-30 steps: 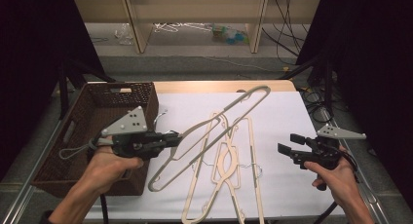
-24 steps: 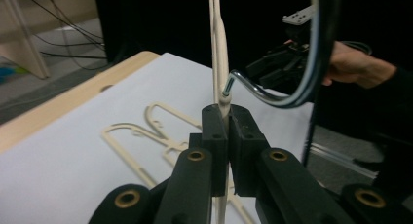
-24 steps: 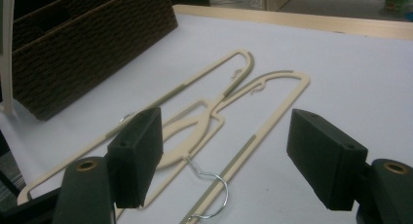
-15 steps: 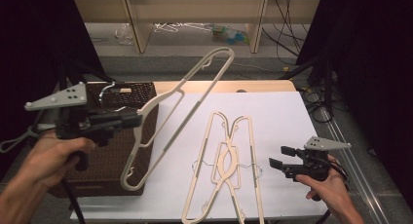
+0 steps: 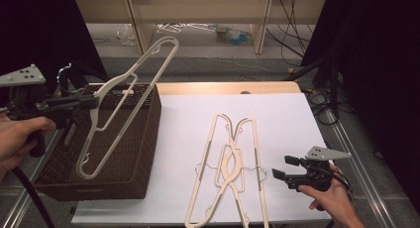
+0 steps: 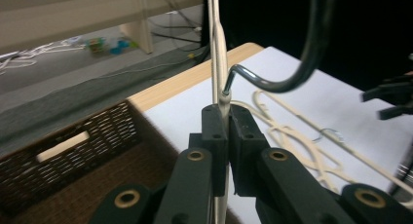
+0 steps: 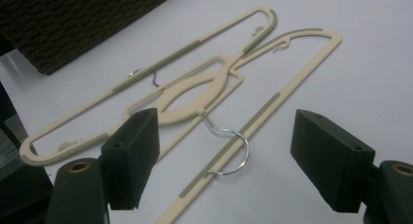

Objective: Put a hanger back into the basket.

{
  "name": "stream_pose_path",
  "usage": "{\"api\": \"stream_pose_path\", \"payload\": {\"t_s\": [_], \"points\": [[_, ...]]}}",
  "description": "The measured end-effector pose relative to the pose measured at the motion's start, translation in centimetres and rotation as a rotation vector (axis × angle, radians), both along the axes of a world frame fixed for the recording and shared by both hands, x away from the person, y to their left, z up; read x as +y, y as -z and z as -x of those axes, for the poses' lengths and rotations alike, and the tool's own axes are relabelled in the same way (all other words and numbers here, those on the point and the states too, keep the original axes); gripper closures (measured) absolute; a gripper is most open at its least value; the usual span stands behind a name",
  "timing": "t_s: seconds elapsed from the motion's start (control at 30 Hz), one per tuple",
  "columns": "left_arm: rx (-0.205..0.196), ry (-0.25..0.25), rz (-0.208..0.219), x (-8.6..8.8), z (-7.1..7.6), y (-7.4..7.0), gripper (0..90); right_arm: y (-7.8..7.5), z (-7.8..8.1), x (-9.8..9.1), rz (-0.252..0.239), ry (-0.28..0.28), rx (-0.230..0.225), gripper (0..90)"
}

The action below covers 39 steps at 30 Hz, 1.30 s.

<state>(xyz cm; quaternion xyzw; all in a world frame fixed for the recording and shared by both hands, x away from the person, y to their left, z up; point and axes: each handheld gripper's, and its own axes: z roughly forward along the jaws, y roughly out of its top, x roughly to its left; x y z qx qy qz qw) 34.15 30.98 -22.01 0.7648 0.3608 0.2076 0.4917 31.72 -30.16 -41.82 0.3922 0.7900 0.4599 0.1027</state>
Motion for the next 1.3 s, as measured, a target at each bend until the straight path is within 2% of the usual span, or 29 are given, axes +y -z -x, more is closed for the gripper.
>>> {"api": "stream_pose_path", "payload": {"t_s": [0.1, 0.17, 0.27, 0.33, 0.47, 0.57, 0.6, 0.63, 0.7, 0.73, 0.77, 0.83, 0.87, 0.9, 0.93, 0.97, 1.0, 1.03, 1.07, 1.13, 1.17, 1.2, 1.23, 1.3], "points": [[0.026, -0.057, -0.038, 1.4, -1.1, 1.2, 86.0, 0.0, 0.0, 0.1, 0.005, 0.003, -0.008, 25.6], [0.029, -0.064, -0.048, 1.7, -1.4, 1.5, 85.9, 0.0, 0.1, 0.2, 0.006, 0.004, -0.009, 25.5], [0.037, -0.097, -0.092, 2.8, -2.3, 2.9, 86.0, 0.0, 0.1, 0.2, 0.001, -0.004, 0.006, 25.4], [0.039, -0.110, -0.098, 3.1, -2.6, 3.5, 85.9, 0.1, 0.0, 0.2, 0.005, 0.002, -0.004, 25.3], [0.058, -0.133, -0.164, 4.1, -3.0, 5.2, 85.9, 0.1, 0.1, 0.3, 0.004, -0.004, -0.002, 25.3], [0.070, -0.145, -0.182, 4.8, -3.2, 6.3, 85.9, 0.1, 0.1, 0.3, 0.005, -0.008, -0.004, 25.2], [0.071, -0.150, -0.165, 4.9, -3.3, 6.8, 85.9, 0.1, 0.1, 0.3, 0.005, -0.009, -0.003, 25.2], [0.090, -0.142, -0.190, 5.4, -3.3, 7.2, 85.9, 0.2, 0.1, 0.4, 0.004, -0.011, -0.003, 25.2], [0.107, -0.142, -0.192, 5.6, -3.3, 7.9, 85.9, 0.2, 0.1, 0.5, 0.008, -0.020, 0.006, 25.1], [0.102, -0.145, -0.177, 5.6, -3.3, 8.3, 85.9, 0.2, 0.1, 0.6, 0.007, -0.028, 0.012, 25.1], [0.107, -0.145, -0.185, 5.6, -3.3, 8.7, 85.9, 0.2, 0.1, 0.6, 0.007, -0.028, 0.012, 25.1], [0.129, -0.129, -0.229, 5.8, -3.7, 9.6, 85.9, 0.4, 0.1, 0.8, 0.015, -0.032, 0.003, 25.1], [0.129, -0.129, -0.229, 5.8, -3.7, 9.6, 85.9, 0.5, 0.0, 0.9, -0.007, -0.036, 0.000, 25.1], [0.129, -0.138, -0.205, 5.5, -4.0, 10.1, 85.9, 0.5, 0.0, 0.9, -0.007, -0.036, 0.000, 25.1], [0.140, -0.131, -0.207, 5.4, -4.4, 10.8, 85.9, 0.5, 0.0, 1.0, -0.008, -0.044, -0.004, 25.1], [0.140, -0.131, -0.207, 5.4, -4.4, 10.8, 85.8, 0.5, 0.0, 1.0, -0.008, -0.044, -0.004, 25.1], [0.141, -0.118, -0.223, 5.4, -4.6, 11.0, 85.8, 0.4, 0.1, 0.9, 0.007, -0.039, -0.002, 25.2], [0.153, -0.111, -0.220, 5.3, -5.1, 11.7, 85.9, 0.6, 0.0, 1.0, -0.008, -0.048, -0.006, 25.2], [0.153, -0.111, -0.220, 5.3, -5.1, 11.7, 85.8, 0.6, 0.0, 1.0, -0.008, -0.048, -0.006, 25.2], [0.155, -0.075, -0.271, 5.6, -5.7, 12.2, 85.8, 0.6, 0.0, 1.0, -0.008, -0.048, -0.006, 25.2], [0.173, -0.083, -0.264, 5.6, -5.8, 12.5, 85.8, 0.4, 0.1, 0.8, 0.020, -0.042, 0.003, 25.2], [0.195, -0.084, -0.277, 5.5, -6.1, 13.1, 85.8, 0.4, 0.1, 0.8, 0.023, -0.044, 0.009, 25.3], [0.212, -0.088, -0.264, 5.5, -6.1, 13.3, 85.7, 0.5, 0.1, 0.8, 0.026, -0.045, 0.007, 25.2], [0.222, -0.098, -0.256, 5.4, -6.2, 13.6, 85.7, 0.5, 0.1, 0.8, 0.025, -0.047, 0.006, 25.2]]}}
